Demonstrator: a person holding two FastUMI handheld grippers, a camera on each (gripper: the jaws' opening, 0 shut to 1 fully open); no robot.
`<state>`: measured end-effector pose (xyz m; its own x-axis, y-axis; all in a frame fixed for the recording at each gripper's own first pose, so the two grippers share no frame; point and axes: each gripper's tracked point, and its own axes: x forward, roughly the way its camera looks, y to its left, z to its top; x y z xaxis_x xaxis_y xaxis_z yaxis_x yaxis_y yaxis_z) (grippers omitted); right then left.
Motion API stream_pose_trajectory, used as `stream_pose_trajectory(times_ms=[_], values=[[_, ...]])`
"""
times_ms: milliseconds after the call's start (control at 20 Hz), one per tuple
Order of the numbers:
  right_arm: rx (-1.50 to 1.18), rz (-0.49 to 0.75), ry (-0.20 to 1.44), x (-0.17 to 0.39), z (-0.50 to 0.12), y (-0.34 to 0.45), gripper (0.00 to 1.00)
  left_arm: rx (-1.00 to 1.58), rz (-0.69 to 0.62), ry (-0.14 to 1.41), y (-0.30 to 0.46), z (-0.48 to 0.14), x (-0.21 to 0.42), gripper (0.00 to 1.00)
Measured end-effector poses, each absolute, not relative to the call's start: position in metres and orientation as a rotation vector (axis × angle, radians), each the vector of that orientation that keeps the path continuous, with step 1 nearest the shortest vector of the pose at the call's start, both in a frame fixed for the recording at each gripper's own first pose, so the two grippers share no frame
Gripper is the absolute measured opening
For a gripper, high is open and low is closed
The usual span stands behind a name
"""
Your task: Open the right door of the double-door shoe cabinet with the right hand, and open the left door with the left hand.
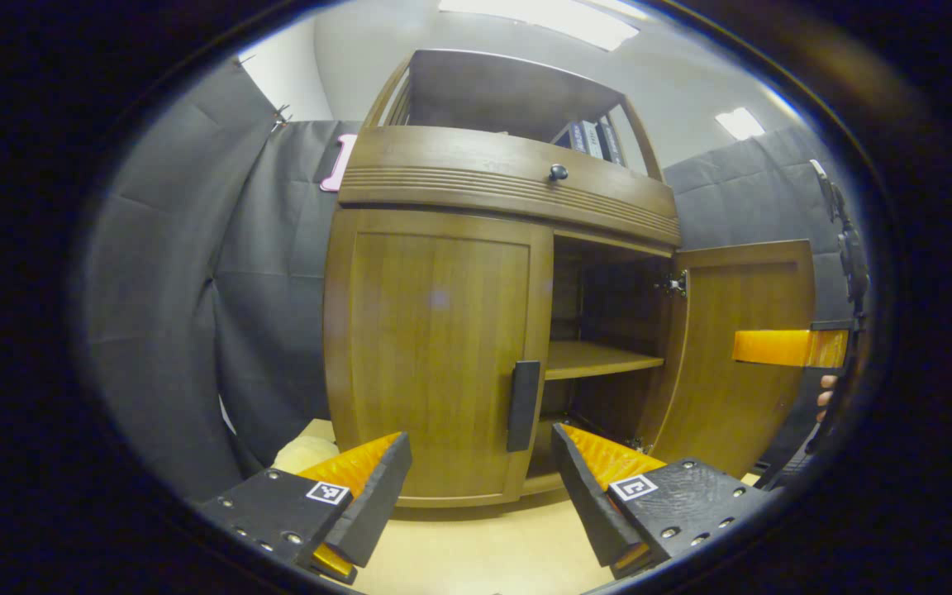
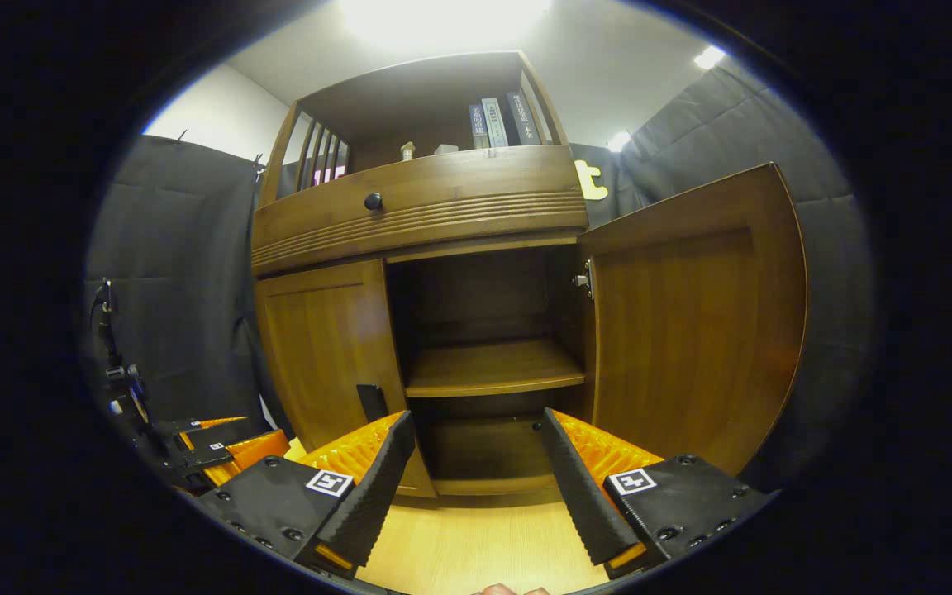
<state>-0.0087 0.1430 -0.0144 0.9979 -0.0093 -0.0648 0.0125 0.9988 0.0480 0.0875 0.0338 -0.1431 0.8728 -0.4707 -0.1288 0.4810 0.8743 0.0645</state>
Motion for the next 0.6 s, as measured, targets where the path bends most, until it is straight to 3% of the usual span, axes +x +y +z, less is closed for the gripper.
stream_pose_trajectory(times_ms=[100,150,350,400,550,600], values=[[0.036,-0.021,0.062,-0.002,-0.018,0.140,0.96,0.081,-0.490,0.109,0.033,-0.146,0.089,1.00],[0.030,-0.018,0.066,0.001,-0.021,0.138,0.92,0.083,-0.487,0.105,0.032,-0.146,0.091,1.00],[0.024,-0.011,0.082,0.011,-0.033,0.131,0.93,0.104,-0.481,0.113,0.019,-0.153,0.107,1.00],[0.019,-0.003,0.082,0.015,-0.035,0.131,0.96,0.109,-0.484,0.118,0.013,-0.154,0.113,1.00],[0.014,0.016,0.084,0.026,-0.038,0.129,0.93,0.141,-0.490,0.128,-0.004,-0.161,0.129,1.00],[0.020,0.036,0.084,0.029,-0.039,0.132,0.97,0.149,-0.490,0.130,-0.010,-0.165,0.131,1.00]])
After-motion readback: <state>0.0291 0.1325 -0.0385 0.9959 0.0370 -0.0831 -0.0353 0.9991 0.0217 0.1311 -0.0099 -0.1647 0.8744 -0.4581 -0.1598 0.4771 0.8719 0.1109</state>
